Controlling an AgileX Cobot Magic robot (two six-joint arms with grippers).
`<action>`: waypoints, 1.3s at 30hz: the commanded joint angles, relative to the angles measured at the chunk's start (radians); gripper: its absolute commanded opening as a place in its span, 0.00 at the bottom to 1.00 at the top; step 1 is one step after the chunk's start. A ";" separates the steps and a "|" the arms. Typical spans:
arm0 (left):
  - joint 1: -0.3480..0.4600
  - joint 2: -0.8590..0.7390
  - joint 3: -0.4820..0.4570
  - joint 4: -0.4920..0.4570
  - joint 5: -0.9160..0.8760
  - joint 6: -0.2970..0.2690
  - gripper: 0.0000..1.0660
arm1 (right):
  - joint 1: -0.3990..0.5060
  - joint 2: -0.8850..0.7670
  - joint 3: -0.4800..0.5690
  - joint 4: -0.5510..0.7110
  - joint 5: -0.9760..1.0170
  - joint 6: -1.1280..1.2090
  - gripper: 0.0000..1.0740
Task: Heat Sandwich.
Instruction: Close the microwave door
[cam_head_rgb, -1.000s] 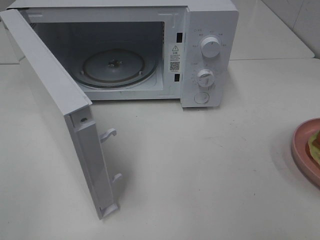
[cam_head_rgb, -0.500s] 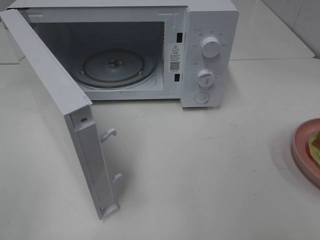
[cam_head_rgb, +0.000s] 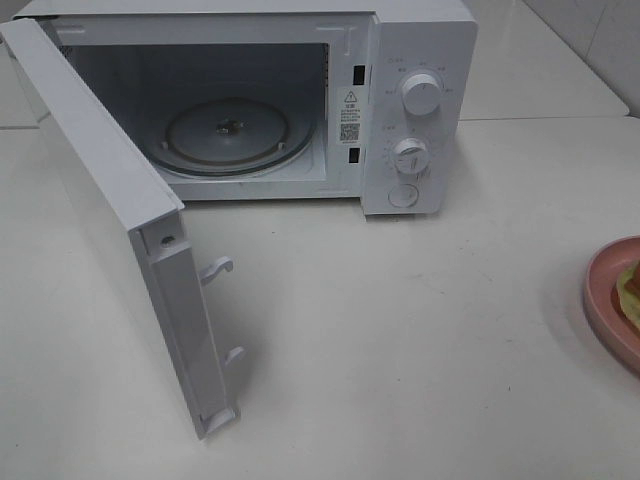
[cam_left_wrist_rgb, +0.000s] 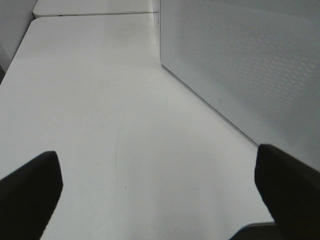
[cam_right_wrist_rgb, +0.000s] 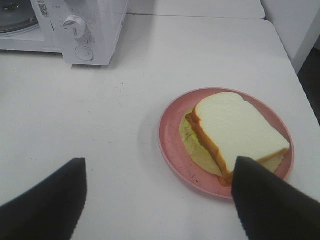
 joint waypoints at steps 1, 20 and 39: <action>-0.002 -0.005 0.003 0.002 -0.010 -0.001 0.91 | -0.009 -0.028 0.000 -0.002 -0.014 -0.010 0.70; -0.002 0.011 -0.007 -0.024 -0.022 -0.009 0.91 | -0.009 -0.028 0.000 -0.002 -0.014 -0.010 0.70; -0.002 0.455 -0.029 -0.015 -0.273 -0.009 0.41 | -0.009 -0.028 0.000 -0.002 -0.014 -0.010 0.70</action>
